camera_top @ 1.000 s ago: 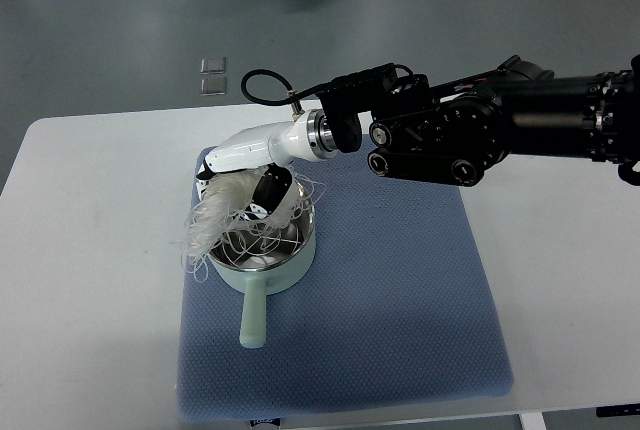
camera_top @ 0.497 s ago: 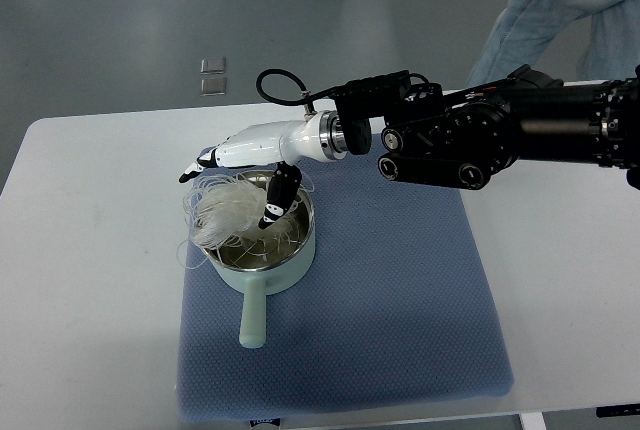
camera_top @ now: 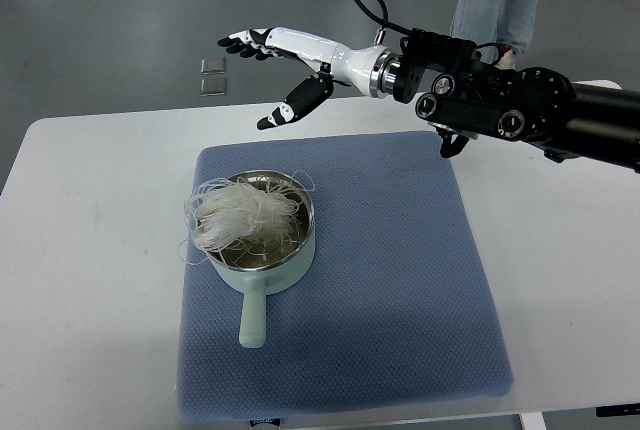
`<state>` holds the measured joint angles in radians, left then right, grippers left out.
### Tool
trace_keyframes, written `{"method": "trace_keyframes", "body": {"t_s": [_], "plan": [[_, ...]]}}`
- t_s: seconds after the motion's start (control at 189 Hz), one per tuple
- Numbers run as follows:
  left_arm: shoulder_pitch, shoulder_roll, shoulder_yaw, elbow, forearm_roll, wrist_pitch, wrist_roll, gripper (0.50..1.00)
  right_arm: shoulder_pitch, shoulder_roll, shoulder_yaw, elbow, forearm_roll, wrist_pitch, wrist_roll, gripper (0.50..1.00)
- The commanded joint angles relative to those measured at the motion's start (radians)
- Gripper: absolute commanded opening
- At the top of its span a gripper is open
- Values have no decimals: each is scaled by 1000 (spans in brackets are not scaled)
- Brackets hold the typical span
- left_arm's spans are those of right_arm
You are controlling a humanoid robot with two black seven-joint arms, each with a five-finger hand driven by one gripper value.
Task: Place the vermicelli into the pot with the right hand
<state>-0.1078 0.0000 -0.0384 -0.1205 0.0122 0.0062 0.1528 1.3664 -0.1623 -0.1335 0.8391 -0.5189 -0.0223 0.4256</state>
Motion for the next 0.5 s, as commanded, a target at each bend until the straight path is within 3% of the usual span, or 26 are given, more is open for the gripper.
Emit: {"method": "trace_keyframes", "body": {"t_s": [0.0,0.302,0.492], "plan": [[0,0,0,-1,0,0,1,1000,-73,-16,120,-40,100,-4,-25,924],[-1,0,0,-2,0,0,1,1000,-312,-6,483,-147,195,-62,-93,923],[-1,0,2,-2,0,0,1,1000,-417,-2,629,-166,195,-62,-105,921]]}}
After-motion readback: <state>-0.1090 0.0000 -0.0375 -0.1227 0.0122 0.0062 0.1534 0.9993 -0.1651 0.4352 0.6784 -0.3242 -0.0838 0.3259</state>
